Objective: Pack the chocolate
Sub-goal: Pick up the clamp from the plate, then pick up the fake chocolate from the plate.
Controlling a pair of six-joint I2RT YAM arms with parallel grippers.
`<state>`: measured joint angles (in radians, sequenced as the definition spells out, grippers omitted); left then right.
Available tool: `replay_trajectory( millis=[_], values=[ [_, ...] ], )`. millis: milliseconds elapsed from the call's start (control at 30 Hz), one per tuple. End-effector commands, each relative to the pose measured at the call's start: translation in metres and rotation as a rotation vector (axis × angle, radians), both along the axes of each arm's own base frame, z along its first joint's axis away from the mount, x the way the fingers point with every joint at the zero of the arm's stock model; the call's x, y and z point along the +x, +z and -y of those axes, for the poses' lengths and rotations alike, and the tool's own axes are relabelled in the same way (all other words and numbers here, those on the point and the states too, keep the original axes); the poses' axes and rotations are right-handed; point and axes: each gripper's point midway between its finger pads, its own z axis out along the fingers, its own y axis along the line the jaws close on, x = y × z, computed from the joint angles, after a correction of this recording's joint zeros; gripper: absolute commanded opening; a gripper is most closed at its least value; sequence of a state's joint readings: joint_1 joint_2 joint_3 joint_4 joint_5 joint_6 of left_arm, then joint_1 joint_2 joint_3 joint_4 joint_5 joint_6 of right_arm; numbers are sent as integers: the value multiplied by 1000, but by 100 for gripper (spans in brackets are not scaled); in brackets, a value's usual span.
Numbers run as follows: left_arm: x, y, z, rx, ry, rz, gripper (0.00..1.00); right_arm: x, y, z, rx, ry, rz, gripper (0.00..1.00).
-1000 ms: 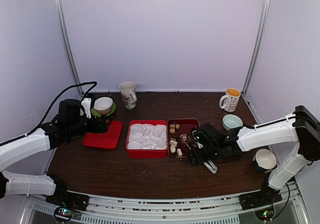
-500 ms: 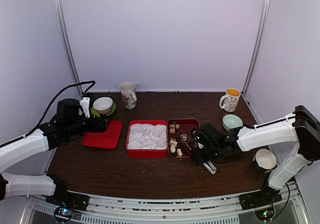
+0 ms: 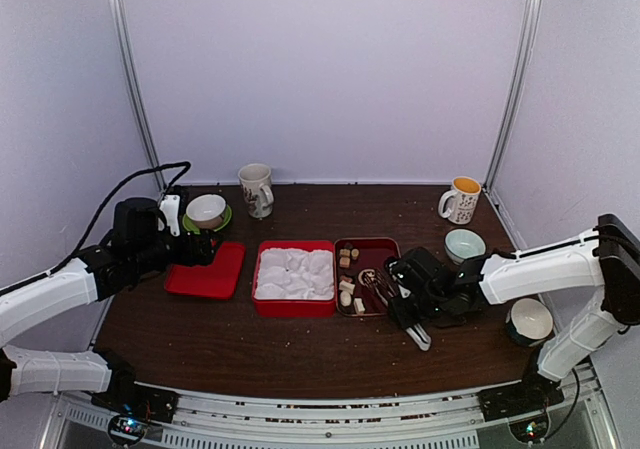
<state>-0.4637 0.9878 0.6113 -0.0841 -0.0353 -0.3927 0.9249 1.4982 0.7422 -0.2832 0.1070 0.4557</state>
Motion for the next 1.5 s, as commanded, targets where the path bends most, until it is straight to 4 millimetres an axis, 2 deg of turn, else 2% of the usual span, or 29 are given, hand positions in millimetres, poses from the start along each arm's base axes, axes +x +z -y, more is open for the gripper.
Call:
replay_trajectory(
  millis=[0,400,567,800,1467],
  values=[
    [5,14,3,-27,-8,31,98,4,23,8,28,-31,65,38],
    [8,14,6,0,-24,23,98,8,61,10,80,-27,145,33],
    [9,17,6,1,-24,28,98,9,66,8,70,-16,146,33],
    [9,17,6,5,-27,29,98,11,66,7,66,-20,144,33],
    [6,12,9,16,-57,14,98,-8,39,14,-56,39,-4,34]
  ],
)
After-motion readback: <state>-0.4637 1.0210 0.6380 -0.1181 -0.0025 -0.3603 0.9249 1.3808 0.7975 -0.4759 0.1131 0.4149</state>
